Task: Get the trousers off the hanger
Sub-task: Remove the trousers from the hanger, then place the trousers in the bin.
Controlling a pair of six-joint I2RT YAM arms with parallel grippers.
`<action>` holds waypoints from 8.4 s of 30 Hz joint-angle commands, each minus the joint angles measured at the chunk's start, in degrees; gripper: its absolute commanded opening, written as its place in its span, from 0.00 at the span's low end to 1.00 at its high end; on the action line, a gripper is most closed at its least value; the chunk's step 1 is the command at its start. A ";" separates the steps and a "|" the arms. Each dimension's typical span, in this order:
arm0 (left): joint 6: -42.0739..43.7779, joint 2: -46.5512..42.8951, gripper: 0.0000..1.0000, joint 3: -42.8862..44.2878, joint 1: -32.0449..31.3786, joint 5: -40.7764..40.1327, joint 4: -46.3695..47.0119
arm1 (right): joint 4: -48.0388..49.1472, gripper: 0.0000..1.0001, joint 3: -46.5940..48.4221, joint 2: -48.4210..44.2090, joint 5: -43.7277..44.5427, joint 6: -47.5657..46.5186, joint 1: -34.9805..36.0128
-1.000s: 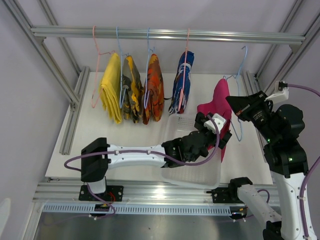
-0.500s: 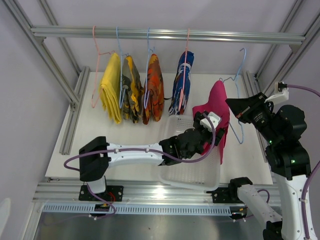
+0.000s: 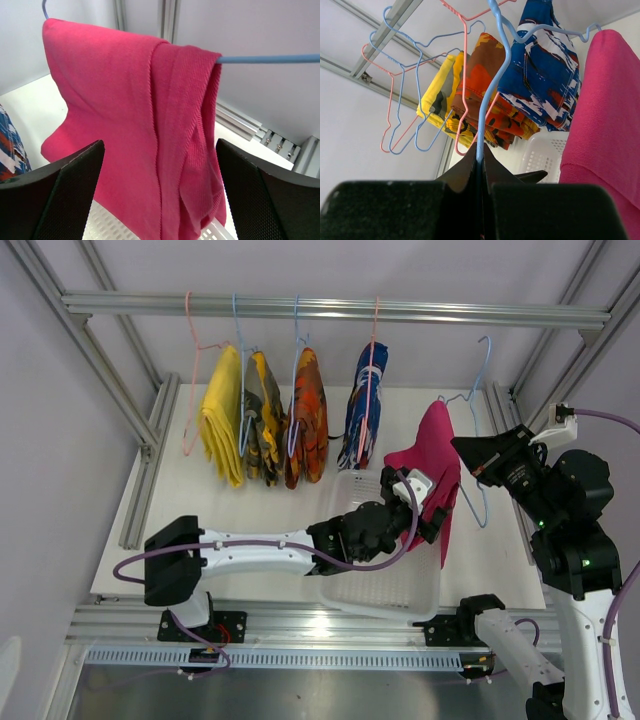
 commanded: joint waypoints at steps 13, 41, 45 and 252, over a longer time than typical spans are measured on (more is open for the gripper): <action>0.41 -0.12 0.84 -0.78 -0.53 -0.02 2.75 | 8.22 0.00 1.47 -1.43 -1.80 -2.05 0.28; 3.31 5.50 0.07 5.81 -0.44 -5.39 1.78 | 9.62 0.00 -5.12 -5.30 -5.23 0.41 0.28; 2.87 6.38 0.15 7.21 -0.44 -5.65 1.17 | 9.53 0.00 -5.92 -6.09 -5.66 0.58 0.28; 9.38 -10.39 1.00 0.04 -10.37 -14.35 -2.43 | -8.57 0.00 -18.40 -24.02 9.19 -14.62 0.28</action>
